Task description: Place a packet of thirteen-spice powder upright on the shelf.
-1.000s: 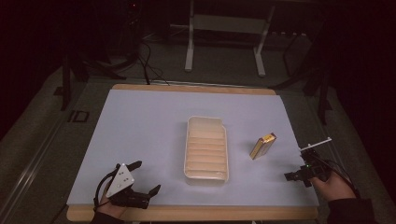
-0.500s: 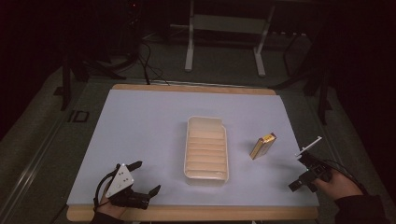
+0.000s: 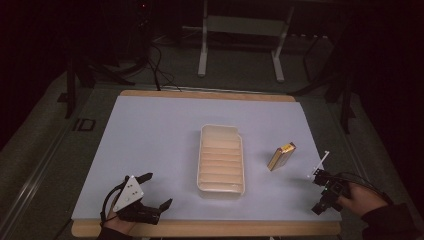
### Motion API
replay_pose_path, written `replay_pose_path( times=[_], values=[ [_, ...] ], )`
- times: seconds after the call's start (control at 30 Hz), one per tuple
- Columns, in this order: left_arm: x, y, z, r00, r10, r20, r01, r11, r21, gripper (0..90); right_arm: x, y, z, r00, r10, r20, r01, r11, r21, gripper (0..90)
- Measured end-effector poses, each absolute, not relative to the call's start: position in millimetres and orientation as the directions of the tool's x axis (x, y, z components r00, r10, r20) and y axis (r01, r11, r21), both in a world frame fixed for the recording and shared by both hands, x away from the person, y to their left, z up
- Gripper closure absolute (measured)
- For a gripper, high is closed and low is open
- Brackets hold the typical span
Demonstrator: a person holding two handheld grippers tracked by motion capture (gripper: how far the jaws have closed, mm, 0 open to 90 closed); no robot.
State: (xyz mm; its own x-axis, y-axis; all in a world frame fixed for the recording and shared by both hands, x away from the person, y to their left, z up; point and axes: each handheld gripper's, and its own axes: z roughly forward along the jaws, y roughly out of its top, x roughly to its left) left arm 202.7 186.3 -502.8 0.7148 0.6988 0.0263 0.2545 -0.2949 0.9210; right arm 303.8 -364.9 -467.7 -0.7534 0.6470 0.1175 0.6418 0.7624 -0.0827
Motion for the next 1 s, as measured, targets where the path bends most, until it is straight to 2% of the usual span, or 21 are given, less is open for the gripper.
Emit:
replay_pose_path(
  times=[0.13,0.23,0.5,0.63,0.77,0.93,0.97,1.0],
  values=[
    [203,186,-503,0.716,0.698,0.026,0.254,-0.296,0.921,0.0,298,-354,-469,-0.815,0.565,0.129,0.555,0.825,-0.108,14.2],
    [203,186,-503,0.717,0.697,0.025,0.254,-0.295,0.921,0.0,297,-350,-470,-0.823,0.548,0.147,0.538,0.836,-0.105,13.2],
    [203,186,-503,0.720,0.694,0.023,0.255,-0.295,0.921,0.0,292,-336,-468,-0.884,0.427,0.192,0.424,0.904,-0.058,13.7],
    [203,186,-503,0.721,0.693,0.025,0.255,-0.299,0.920,0.0,295,-332,-467,-0.877,0.424,0.227,0.423,0.904,-0.055,13.7],
    [203,186,-503,0.719,0.694,0.025,0.254,-0.297,0.921,0.0,294,-324,-467,-0.900,0.365,0.238,0.366,0.930,-0.041,13.8],
    [203,186,-503,0.720,0.693,0.024,0.256,-0.298,0.920,0.0,287,-310,-460,-0.946,0.241,0.218,0.250,0.968,0.015,16.2],
    [203,186,-503,0.720,0.693,0.024,0.256,-0.298,0.920,0.0,287,-310,-460,-0.946,0.241,0.218,0.250,0.968,0.015,16.2],
    [203,186,-503,0.721,0.692,0.023,0.256,-0.297,0.920,0.0,286,-305,-457,-0.958,0.200,0.206,0.207,0.978,0.013,16.3]
  ],
)
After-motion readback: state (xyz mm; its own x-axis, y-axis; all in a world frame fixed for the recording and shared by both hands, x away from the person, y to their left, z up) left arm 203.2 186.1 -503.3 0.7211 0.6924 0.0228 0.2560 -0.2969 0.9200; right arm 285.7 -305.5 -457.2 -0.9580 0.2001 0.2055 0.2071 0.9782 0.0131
